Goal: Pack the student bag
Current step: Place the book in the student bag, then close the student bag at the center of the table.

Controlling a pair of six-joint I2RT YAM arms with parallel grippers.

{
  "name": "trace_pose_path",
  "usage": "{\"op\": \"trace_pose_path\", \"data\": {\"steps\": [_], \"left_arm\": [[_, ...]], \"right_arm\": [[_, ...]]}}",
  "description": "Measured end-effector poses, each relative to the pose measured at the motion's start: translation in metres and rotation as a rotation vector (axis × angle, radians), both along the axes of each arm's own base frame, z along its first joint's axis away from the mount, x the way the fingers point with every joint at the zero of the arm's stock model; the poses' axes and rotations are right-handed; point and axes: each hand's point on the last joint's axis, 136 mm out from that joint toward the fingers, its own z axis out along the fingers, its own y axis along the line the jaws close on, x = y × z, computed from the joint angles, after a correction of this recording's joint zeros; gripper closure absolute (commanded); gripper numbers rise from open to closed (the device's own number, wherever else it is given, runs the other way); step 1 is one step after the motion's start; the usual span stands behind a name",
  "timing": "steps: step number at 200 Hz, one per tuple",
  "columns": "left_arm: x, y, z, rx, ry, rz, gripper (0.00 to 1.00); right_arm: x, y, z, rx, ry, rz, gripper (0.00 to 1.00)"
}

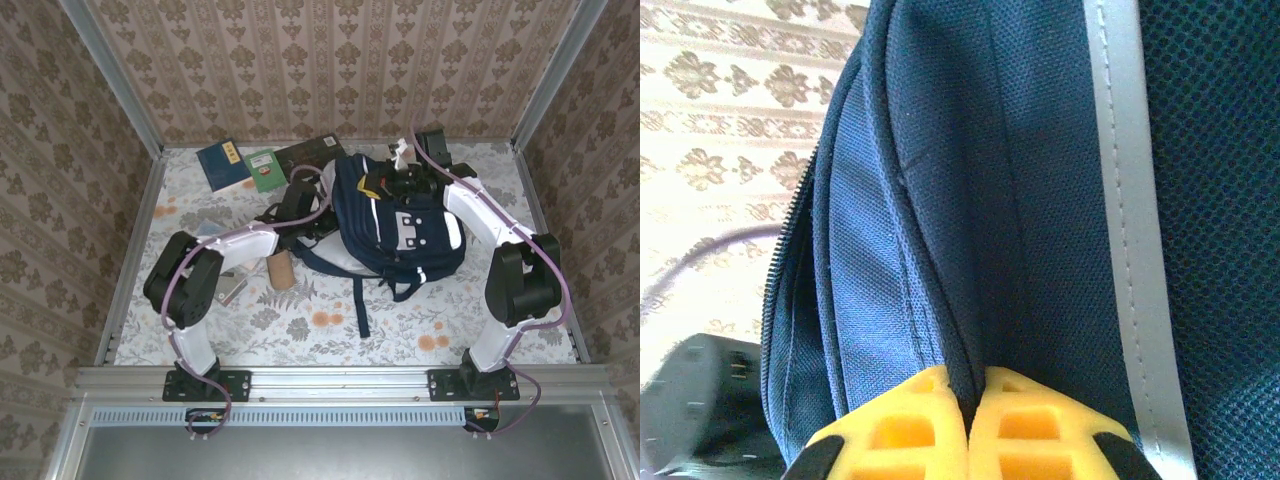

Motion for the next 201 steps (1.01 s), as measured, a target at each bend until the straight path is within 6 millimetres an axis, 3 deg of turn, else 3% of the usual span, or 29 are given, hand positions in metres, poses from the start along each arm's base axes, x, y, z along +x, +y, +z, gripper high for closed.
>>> {"op": "trace_pose_path", "data": {"steps": [20,66,94,130,155,174,201], "left_arm": [[-0.003,0.007,0.012,0.012,-0.021,0.000,0.24],[-0.019,0.031,0.014,0.086,-0.011,0.006,0.25],[-0.015,0.056,0.036,0.115,-0.062,0.042,0.29],[-0.006,0.090,0.049,0.163,-0.099,0.092,0.29],[0.003,0.112,0.051,0.200,-0.104,0.124,0.31],[0.011,0.120,0.053,0.222,-0.114,0.130,0.37],[0.035,0.121,0.058,0.240,-0.145,0.130,0.60]], "right_arm": [[-0.010,-0.004,-0.010,-0.040,0.012,0.035,1.00],[-0.034,-0.019,-0.031,-0.180,0.019,0.095,1.00],[-0.044,-0.027,-0.054,-0.233,0.050,0.092,1.00],[-0.051,-0.035,-0.075,-0.281,0.094,0.076,1.00],[-0.052,-0.035,-0.078,-0.300,0.089,0.076,0.65],[-0.053,-0.031,-0.078,-0.313,0.081,0.083,0.64],[-0.055,-0.025,-0.074,-0.334,0.059,0.087,0.57]]}}
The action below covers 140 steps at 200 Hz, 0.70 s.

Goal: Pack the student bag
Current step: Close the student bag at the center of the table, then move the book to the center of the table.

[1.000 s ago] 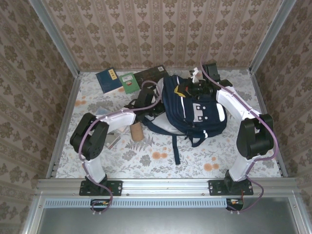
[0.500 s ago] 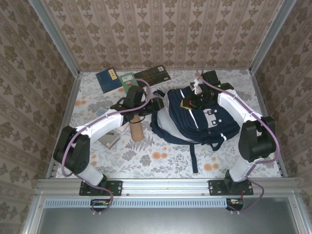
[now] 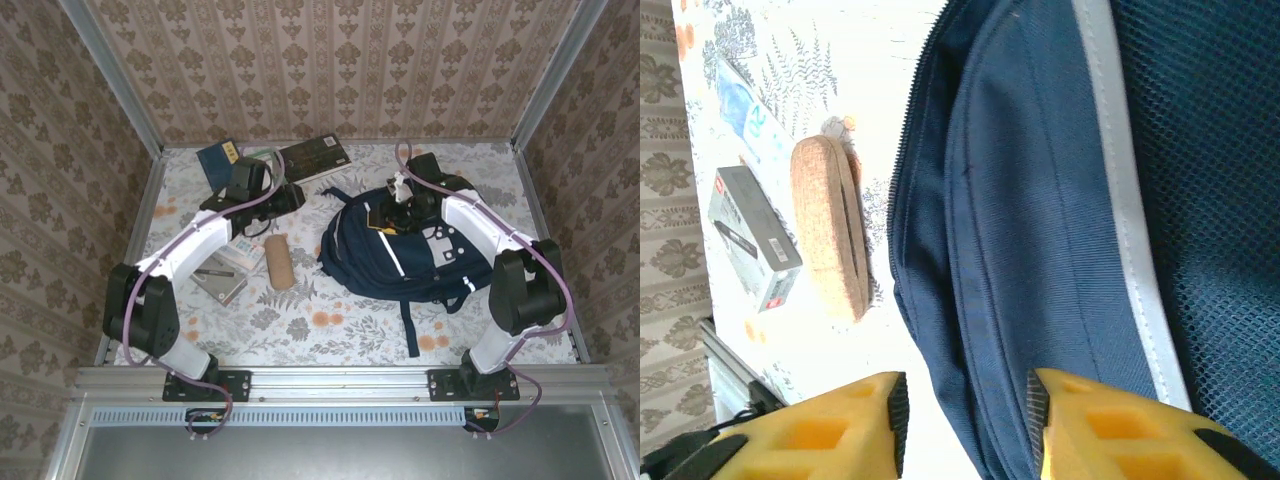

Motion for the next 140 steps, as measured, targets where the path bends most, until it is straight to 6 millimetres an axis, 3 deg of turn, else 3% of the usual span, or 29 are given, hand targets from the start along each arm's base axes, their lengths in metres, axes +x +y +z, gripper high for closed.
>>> {"op": "trace_pose_path", "data": {"steps": [30,45,58,63,64,69,105,140], "left_arm": [[0.040,-0.008,-0.002,0.015,-0.042,-0.011,0.91],[0.060,-0.012,-0.011,0.018,-0.045,-0.009,1.00],[0.078,-0.016,-0.019,0.014,-0.048,-0.004,1.00],[0.085,-0.017,-0.022,0.010,-0.047,0.000,1.00],[0.086,-0.017,-0.023,0.009,-0.048,0.001,1.00],[0.093,-0.018,-0.026,0.006,-0.050,0.004,1.00],[0.148,-0.018,-0.053,-0.047,-0.040,0.040,1.00],[0.189,-0.023,-0.076,-0.076,-0.029,0.059,1.00]], "right_arm": [[0.001,0.007,0.011,-0.051,-0.060,0.007,0.52],[-0.001,0.009,0.022,-0.059,-0.094,0.000,0.42],[-0.001,0.010,0.035,-0.055,-0.131,-0.014,0.34],[-0.002,0.009,0.039,-0.051,-0.137,-0.024,0.15],[-0.001,0.009,0.040,-0.052,-0.141,-0.025,0.07],[-0.002,0.009,0.045,-0.048,-0.149,-0.035,0.01],[-0.002,0.006,0.075,-0.013,-0.220,-0.078,0.00],[-0.004,0.005,0.085,0.005,-0.235,-0.098,0.00]]}}
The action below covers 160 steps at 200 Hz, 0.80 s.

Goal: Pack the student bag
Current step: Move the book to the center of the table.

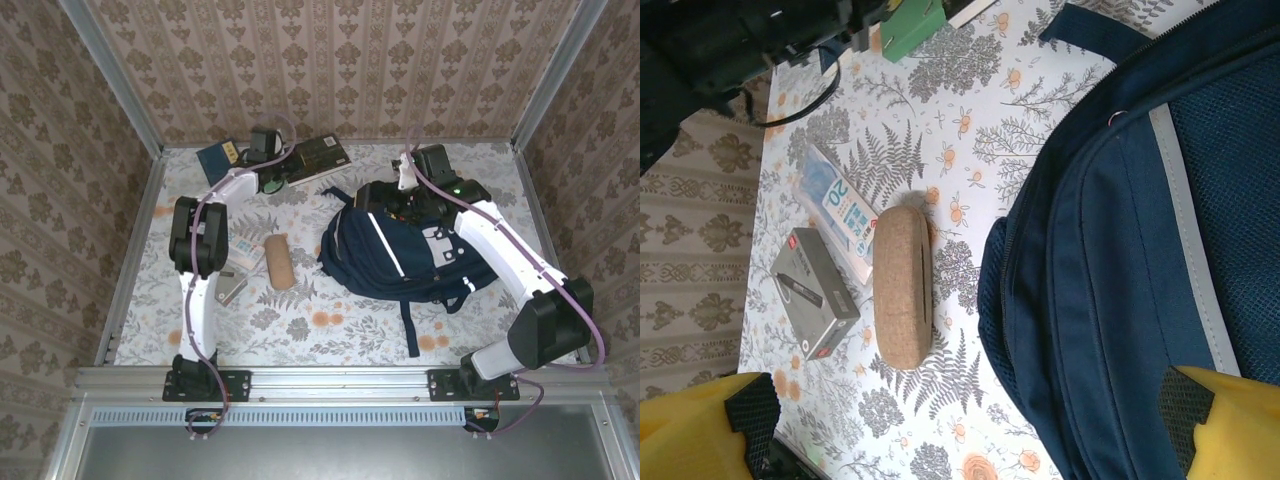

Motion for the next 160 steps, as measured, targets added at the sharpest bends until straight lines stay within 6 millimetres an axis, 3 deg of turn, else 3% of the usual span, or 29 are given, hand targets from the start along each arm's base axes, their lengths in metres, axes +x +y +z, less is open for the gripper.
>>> {"op": "trace_pose_path", "data": {"steps": [24,63,96,129,160], "left_arm": [[0.021,-0.008,-0.007,-0.012,0.000,0.003,1.00],[0.035,-0.007,-0.030,0.006,0.058,0.014,1.00],[0.024,0.011,-0.066,0.047,0.184,0.037,1.00],[0.016,0.018,-0.070,0.050,0.203,0.042,1.00],[-0.020,0.026,-0.071,0.027,0.244,0.062,1.00]], "right_arm": [[-0.001,-0.002,0.003,0.004,-0.003,-0.015,0.00],[-0.004,-0.004,0.010,0.004,-0.025,-0.022,0.00],[-0.005,-0.004,0.011,0.005,-0.028,-0.022,0.00],[-0.005,-0.003,0.010,0.004,-0.024,-0.018,0.00],[-0.001,0.006,-0.002,-0.004,0.007,0.002,0.01]]}}
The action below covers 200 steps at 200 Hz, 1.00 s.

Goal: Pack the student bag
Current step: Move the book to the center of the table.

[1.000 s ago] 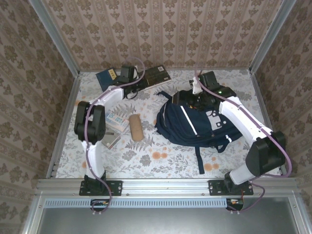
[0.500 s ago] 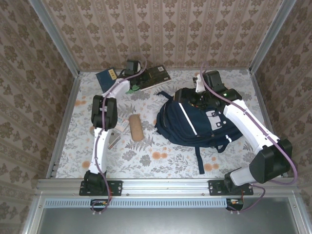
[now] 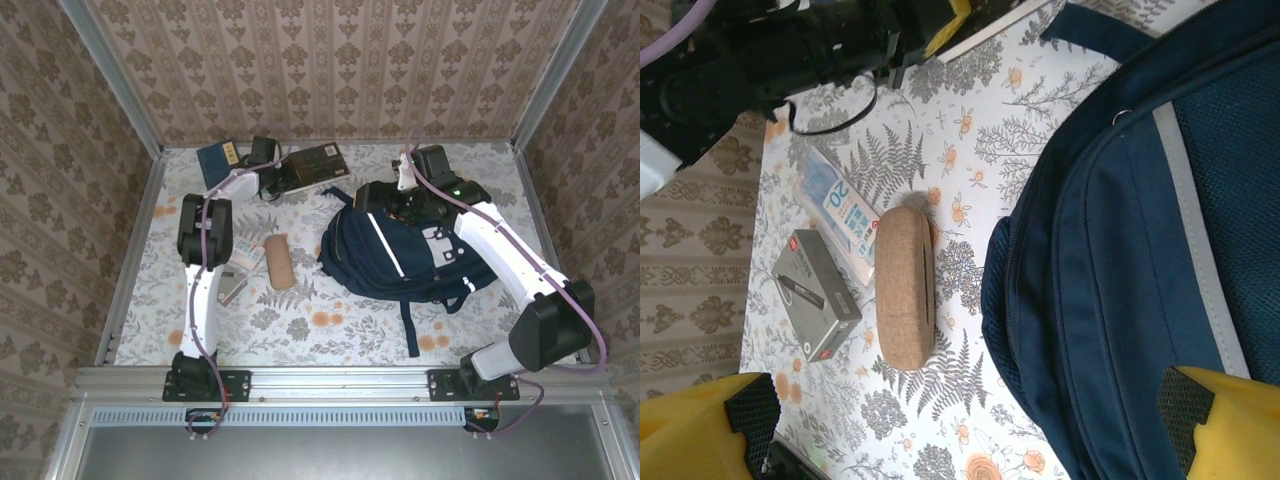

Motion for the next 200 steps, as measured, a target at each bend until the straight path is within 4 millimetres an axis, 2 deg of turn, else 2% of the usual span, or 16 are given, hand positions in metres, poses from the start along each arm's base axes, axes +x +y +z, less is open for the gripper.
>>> {"op": "trace_pose_path", "data": {"steps": [45,90,100,117,131,144,156,180,200], "left_arm": [[-0.063,0.000,-0.002,-0.062,0.060,0.061,1.00],[-0.129,-0.025,-0.001,-0.095,0.117,0.072,1.00],[-0.142,-0.031,0.002,-0.094,0.126,0.064,1.00],[-0.150,-0.033,0.014,-0.096,0.114,0.060,0.99],[-0.147,-0.026,0.030,-0.095,0.093,0.070,0.99],[-0.133,-0.015,0.046,-0.087,0.060,0.082,1.00],[-0.112,-0.004,0.062,-0.083,0.015,0.092,1.00],[-0.061,0.009,0.091,-0.092,-0.081,0.081,1.00],[-0.023,0.012,0.090,-0.081,-0.119,0.051,1.00]], "right_arm": [[0.013,0.024,-0.020,-0.005,0.043,0.047,0.00],[0.023,0.056,-0.042,-0.004,0.082,0.097,0.00],[0.024,0.064,-0.046,-0.002,0.089,0.104,0.01],[0.025,0.073,-0.053,-0.002,0.101,0.114,0.00],[0.024,0.081,-0.058,0.002,0.114,0.115,0.04],[0.025,0.087,-0.063,0.007,0.124,0.112,0.09],[0.025,0.092,-0.066,0.011,0.130,0.111,0.12],[0.024,0.098,-0.070,0.012,0.141,0.104,0.11],[0.023,0.101,-0.068,0.013,0.139,0.097,0.08]]}}
